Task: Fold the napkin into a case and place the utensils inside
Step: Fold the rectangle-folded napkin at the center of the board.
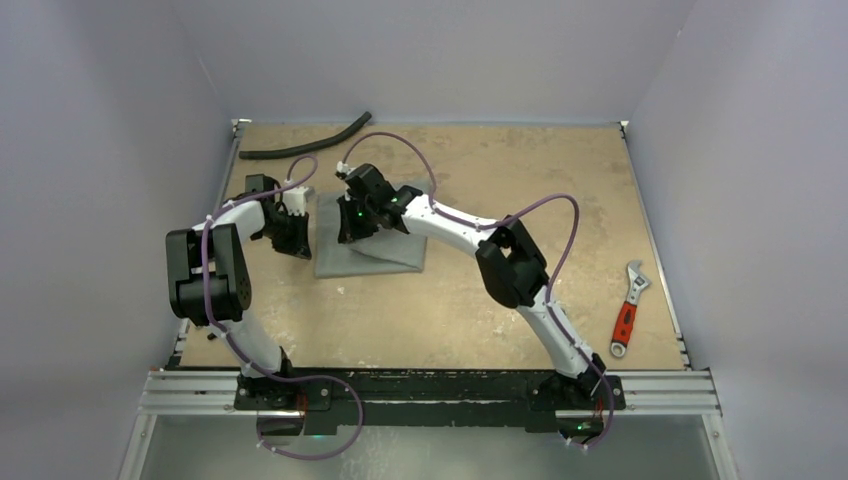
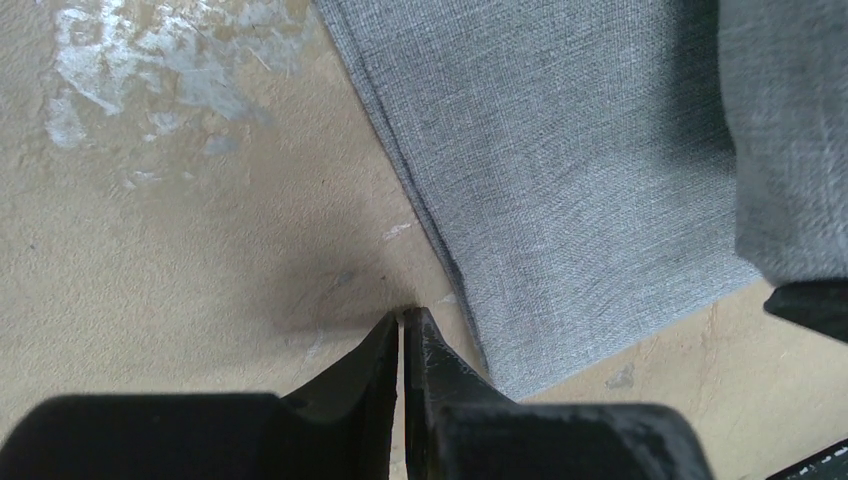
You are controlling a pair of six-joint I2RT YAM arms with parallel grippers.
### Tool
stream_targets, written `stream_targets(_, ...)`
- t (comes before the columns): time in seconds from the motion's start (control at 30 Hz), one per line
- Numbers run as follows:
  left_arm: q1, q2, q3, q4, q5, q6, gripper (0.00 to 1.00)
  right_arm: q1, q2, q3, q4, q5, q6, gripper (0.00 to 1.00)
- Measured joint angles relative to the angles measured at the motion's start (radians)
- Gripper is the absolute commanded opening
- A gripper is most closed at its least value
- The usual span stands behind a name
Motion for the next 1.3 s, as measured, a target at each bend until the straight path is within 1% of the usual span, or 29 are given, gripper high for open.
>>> stream_targets(0.43,0.0,0.0,-0.002,0.01,0.001,-0.016,0.05,0.03,0.004,0.008,0.071,-0.077,-0.006,0.0)
stream_targets(0.53,0.0,0.0,-0.002,0.01,0.001,-0.016,0.04,0.027,0.002,-0.002,0.098,-0.061,0.028,0.0)
stream_targets(0.67,0.0,0.0,-0.002,0.01,0.001,-0.016,0.04,0.005,-0.028,-0.089,0.177,-0.052,0.119,0.0)
stream_targets(0.77,0.0,0.0,-0.002,0.01,0.001,-0.016,0.04,-0.019,-0.029,-0.088,0.206,-0.035,0.153,0.0)
stream_targets(0.9,0.0,0.0,-0.002,0.01,0.001,-0.016,0.03,-0.034,-0.028,-0.063,0.227,-0.04,0.151,0.0)
stream_targets(1.3,0.004,0.003,-0.002,0.01,0.005,-0.016,0.02,0.074,0.024,-0.064,0.246,-0.111,0.114,0.0)
